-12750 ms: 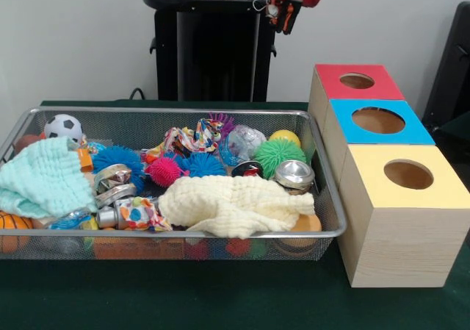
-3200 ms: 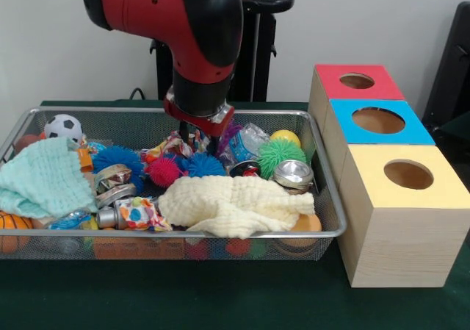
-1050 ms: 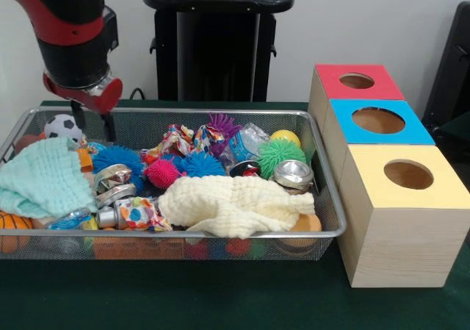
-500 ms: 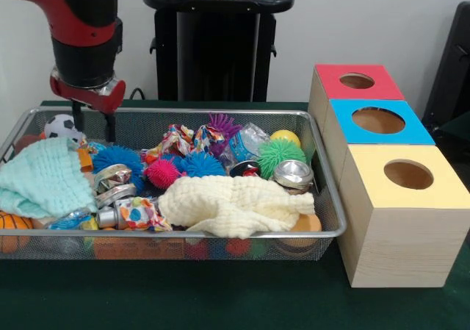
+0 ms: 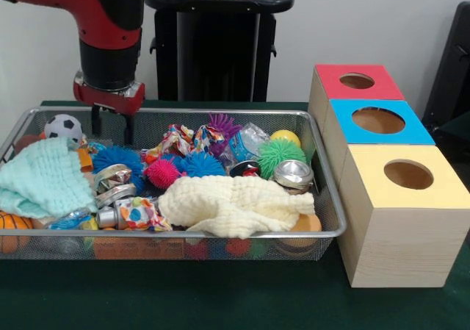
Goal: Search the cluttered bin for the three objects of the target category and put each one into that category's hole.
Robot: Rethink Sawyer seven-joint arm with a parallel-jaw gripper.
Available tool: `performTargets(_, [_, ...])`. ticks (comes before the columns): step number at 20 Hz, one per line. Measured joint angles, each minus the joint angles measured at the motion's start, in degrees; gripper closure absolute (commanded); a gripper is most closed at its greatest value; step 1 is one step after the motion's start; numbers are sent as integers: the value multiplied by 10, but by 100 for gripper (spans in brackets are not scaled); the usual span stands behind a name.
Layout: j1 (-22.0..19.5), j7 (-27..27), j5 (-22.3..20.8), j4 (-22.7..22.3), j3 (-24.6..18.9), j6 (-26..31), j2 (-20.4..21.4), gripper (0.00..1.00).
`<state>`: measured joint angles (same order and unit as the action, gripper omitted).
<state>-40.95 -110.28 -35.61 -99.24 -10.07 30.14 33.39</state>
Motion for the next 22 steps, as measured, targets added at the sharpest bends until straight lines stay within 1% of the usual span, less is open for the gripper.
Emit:
performTargets(4, [-38,0,0,-4,-20,4,-1,0])
performTargets(6, [-48,0,0,-3,-26,9,-2,0])
performTargets(7, [-62,0,1,2,-35,23,-5,0])
performTargets(10, [-71,0,2,13,-42,47,-12,0])
performTargets(13, [-78,0,4,35,-52,92,-23,0])
performTargets(14, [-80,0,4,47,-58,116,-28,0])
performTargets(17, [-79,0,4,71,-69,161,-36,0])
performTargets(22, [-78,0,5,113,-92,213,-45,0])
